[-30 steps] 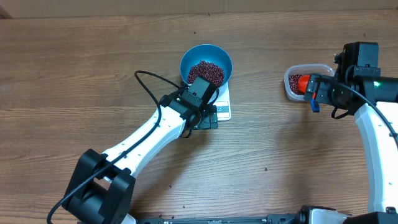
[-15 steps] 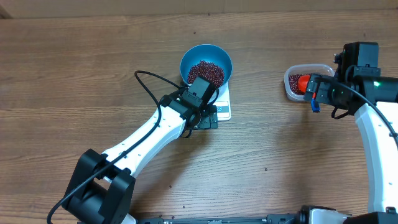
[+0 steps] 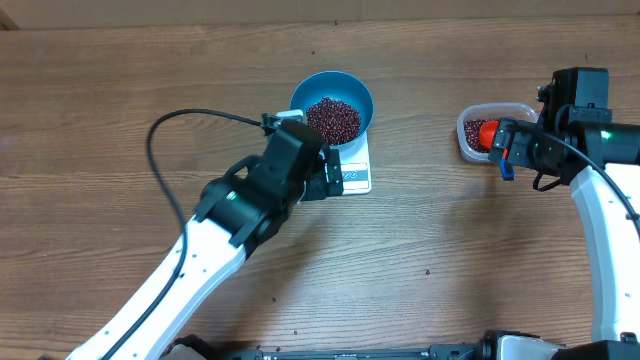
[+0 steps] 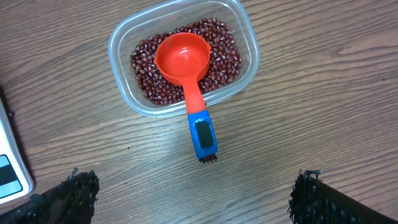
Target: Scoop item into bowl and weigh 150g on scale
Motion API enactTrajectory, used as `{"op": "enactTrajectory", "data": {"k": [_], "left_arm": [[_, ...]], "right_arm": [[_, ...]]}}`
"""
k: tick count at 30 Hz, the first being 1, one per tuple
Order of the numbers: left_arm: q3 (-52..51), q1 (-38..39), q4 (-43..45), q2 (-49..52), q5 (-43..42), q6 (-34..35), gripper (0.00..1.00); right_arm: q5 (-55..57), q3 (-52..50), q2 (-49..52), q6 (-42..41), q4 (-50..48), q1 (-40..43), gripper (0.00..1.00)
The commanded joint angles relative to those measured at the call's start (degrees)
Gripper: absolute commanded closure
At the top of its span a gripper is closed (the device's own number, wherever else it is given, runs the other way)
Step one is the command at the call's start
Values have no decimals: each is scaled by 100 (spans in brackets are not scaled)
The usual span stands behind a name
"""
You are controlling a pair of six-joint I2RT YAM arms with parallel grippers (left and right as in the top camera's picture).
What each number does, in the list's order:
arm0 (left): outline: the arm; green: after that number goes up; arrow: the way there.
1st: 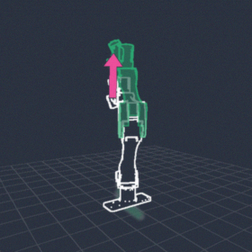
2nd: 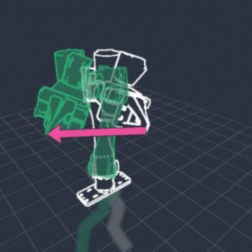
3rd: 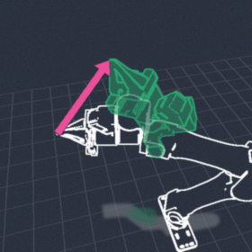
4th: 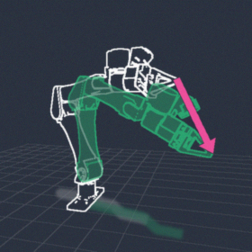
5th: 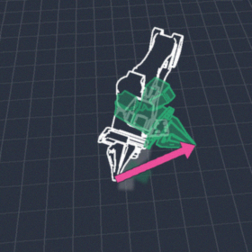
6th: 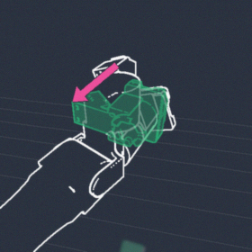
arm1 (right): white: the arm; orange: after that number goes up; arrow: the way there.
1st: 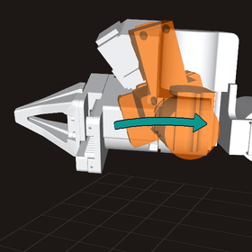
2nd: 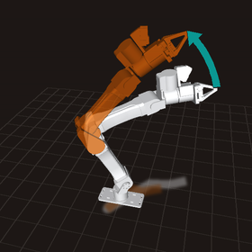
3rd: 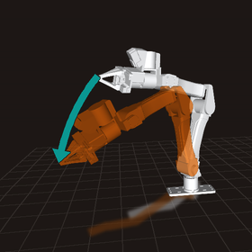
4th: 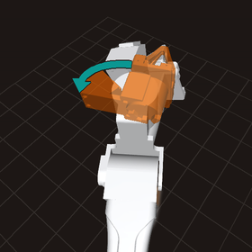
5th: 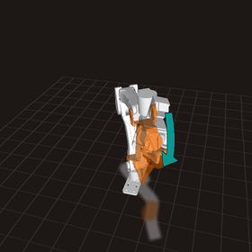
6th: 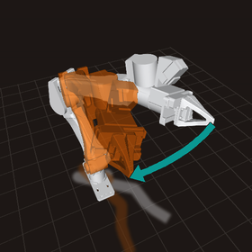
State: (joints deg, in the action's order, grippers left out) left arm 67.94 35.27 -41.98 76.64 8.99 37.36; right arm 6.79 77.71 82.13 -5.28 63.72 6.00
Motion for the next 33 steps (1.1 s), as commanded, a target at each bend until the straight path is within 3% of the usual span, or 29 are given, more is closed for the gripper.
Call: {"op": "enactTrajectory", "data": {"k": [1, 11, 18, 27, 33], "left_arm": [[37, 39, 63, -448, 544, -229, 0], [-343, -153, 861, -1353, 640, -1038, 0], [-2546, -1064, 2975, -3016, 50, -1528, 0], [-4616, -1816, 4529, -4935, -527, -2076, 0], [-5563, -1961, 4937, -6072, -605, -2520, 0]], "right_arm": [[-46, 144, -63, 105, -15, 11, 0], [-46, 144, -63, 105, -15, 11, 0], [-46, 144, -63, 105, -15, 11, 0], [-46, 144, -63, 105, -15, 11, 0], [-46, 144, -63, 105, -15, 11, 0]]}}
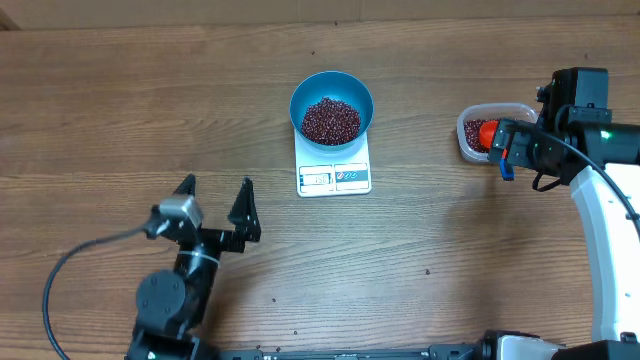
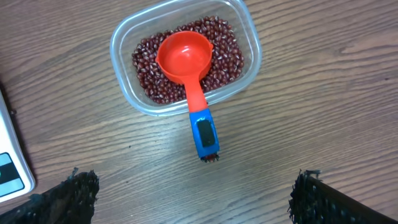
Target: Scoop item into bowl and weigh 150g on scale
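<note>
A blue bowl heaped with red beans stands on the white scale at the table's middle. At the right, a clear container of beans holds a red scoop, whose blue handle sticks out over the rim. My right gripper hovers open above the wood just behind the handle, nothing between its fingers. In the overhead view it covers part of the container. My left gripper is open and empty at the lower left, well away from the scale.
Bare wooden table lies between the scale and both arms. The left arm's black cable loops over the table's lower left. The scale's edge shows at the left of the right wrist view.
My left arm was stretched up beside the scale, partly covering it; now it is back at the lower left with its gripper open. The scale's front panel shows fully. The right gripper barely shifted.
</note>
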Motion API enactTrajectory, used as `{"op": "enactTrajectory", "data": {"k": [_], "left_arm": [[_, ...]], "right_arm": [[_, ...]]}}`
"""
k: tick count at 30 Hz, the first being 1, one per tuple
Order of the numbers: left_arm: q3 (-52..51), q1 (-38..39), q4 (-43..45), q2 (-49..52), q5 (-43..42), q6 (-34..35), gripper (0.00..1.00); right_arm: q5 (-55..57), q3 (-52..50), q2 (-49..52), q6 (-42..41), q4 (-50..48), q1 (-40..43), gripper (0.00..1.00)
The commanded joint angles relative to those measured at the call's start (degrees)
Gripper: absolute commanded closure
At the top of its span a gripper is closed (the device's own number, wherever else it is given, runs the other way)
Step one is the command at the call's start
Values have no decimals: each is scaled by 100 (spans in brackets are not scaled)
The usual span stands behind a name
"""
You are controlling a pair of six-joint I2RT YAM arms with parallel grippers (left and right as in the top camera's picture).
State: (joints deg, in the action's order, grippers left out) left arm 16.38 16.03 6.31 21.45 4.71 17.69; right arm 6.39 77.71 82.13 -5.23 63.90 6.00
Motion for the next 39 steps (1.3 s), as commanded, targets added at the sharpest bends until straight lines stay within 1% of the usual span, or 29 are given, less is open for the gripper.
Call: {"op": "enactTrajectory", "data": {"k": [1, 5, 10, 11, 16, 22, 26, 31, 39], "left_arm": [[-516, -37, 129, -721, -177, -673, 1], [-946, -66, 170, -1327, -160, -1110, 1], [-1572, -289, 234, -2006, -179, -1147, 0], [-1617, -341, 48, -2149, -197, -1126, 0], [-1613, -575, -179, -2131, -175, -1156, 0], [-1613, -968, -1078, -2131, -188, -1263, 0], [-1613, -1158, -1082, -2131, -341, -1438, 1], [-1613, -1174, -1093, -2131, -334, -1690, 0], [-1611, -1174, -1073, -2131, -369, -1687, 1]], "right_arm": [[-7, 144, -63, 101, -33, 11, 0], [-7, 144, -63, 101, -33, 11, 0], [-7, 144, -63, 101, -33, 11, 0], [-7, 144, -63, 101, -33, 11, 0], [-7, 144, -63, 101, -33, 11, 0], [-7, 144, -63, 101, -33, 11, 0], [-7, 144, -63, 101, -33, 11, 0], [-4, 144, -63, 101, -33, 11, 0], [-7, 144, -63, 101, -33, 11, 0]]}}
